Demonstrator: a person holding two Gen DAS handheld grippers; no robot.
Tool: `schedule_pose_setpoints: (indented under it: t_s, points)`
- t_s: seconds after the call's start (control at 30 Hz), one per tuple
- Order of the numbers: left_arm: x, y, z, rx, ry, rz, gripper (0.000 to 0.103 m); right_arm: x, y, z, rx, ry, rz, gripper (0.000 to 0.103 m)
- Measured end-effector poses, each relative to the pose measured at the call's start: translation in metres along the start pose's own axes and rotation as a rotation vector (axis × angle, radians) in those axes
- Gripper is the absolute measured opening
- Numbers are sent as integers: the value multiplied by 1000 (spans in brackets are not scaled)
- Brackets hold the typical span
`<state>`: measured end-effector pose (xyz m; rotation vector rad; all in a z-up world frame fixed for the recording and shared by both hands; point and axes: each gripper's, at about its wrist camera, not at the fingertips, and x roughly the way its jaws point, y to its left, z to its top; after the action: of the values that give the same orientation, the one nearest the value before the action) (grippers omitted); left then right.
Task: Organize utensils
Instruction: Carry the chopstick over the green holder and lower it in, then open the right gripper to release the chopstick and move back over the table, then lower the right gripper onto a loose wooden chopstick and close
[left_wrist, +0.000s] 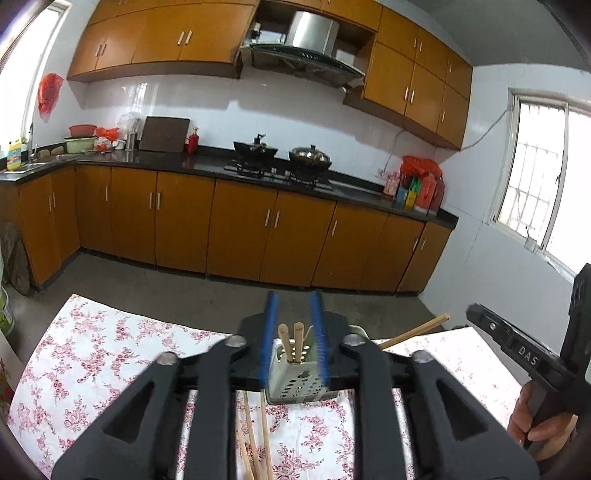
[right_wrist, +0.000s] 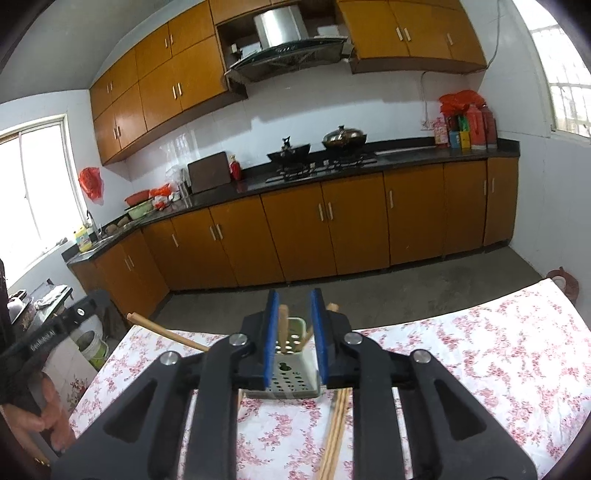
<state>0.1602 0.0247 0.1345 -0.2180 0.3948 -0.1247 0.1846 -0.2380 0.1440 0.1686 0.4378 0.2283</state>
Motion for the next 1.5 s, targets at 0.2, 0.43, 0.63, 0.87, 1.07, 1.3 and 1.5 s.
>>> schedule_pose_setpoints:
  t_s: [0.2,0.43,0.63,0.87,1.07,1.3,1.5]
  points:
    - [-24,19,-15,-9,-6,30,25,-26,-25,-38,-6,13,-90,23]
    - [-13,50,-70,20,105,154,25,8,-56,-108,50,206,-141,24]
    - [10,72,-114,-19,242,192,25,56,-46,-173,79,415,-74,22]
    - [21,83,-141,-40,321,194,25,89,-31,-196,53,489,-79,18]
    - [28,85,-154,-51,356,198,25,96,-31,-203,8,498,-122,16]
    - [36,81,-162,-53,383,188,25,95,-41,-202,5,488,-157,15]
    - [42,76,-168,-54,404,173,25,94,-36,-203,-10,489,-137,15]
